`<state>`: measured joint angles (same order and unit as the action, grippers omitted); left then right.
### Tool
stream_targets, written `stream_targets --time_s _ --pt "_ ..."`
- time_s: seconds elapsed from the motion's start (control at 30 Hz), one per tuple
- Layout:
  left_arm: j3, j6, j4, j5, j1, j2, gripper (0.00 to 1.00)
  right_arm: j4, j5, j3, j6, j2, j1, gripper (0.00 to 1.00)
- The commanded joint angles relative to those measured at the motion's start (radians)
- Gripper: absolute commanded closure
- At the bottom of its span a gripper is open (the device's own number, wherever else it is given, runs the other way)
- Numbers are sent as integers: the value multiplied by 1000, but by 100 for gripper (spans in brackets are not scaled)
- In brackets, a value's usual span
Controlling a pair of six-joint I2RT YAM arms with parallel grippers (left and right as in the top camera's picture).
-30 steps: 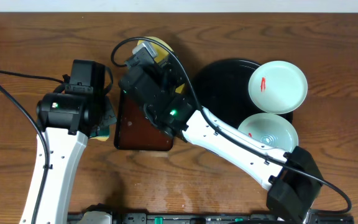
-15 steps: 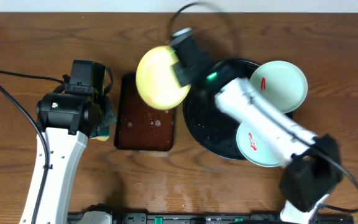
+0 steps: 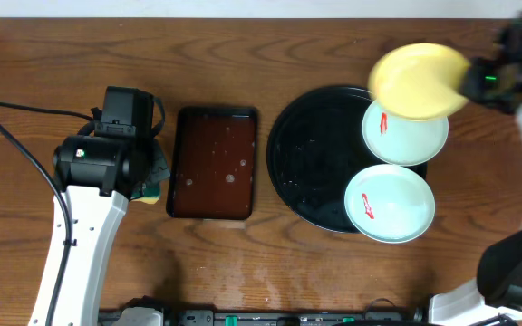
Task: Clean dirty plates on tray and stack at the side
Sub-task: 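Lift the yellow plate with the right gripper and carry it right, then lower the yellow plate onto the right table edge and release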
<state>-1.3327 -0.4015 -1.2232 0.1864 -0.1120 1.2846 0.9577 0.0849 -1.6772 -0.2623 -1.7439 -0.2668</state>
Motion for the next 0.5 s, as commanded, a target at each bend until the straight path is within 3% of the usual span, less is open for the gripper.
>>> stream_targets --time_s 0.0,0.27,0.47 --pt "5 -16 1 13 5 -4 83 4 24 -8 8 0 -164 99" --pt "5 -16 1 12 5 -4 83 -23 -6 61 5 -10 -416 99" --pt "5 -16 1 12 5 -4 83 -172 -9 292 5 -10 -485 99"
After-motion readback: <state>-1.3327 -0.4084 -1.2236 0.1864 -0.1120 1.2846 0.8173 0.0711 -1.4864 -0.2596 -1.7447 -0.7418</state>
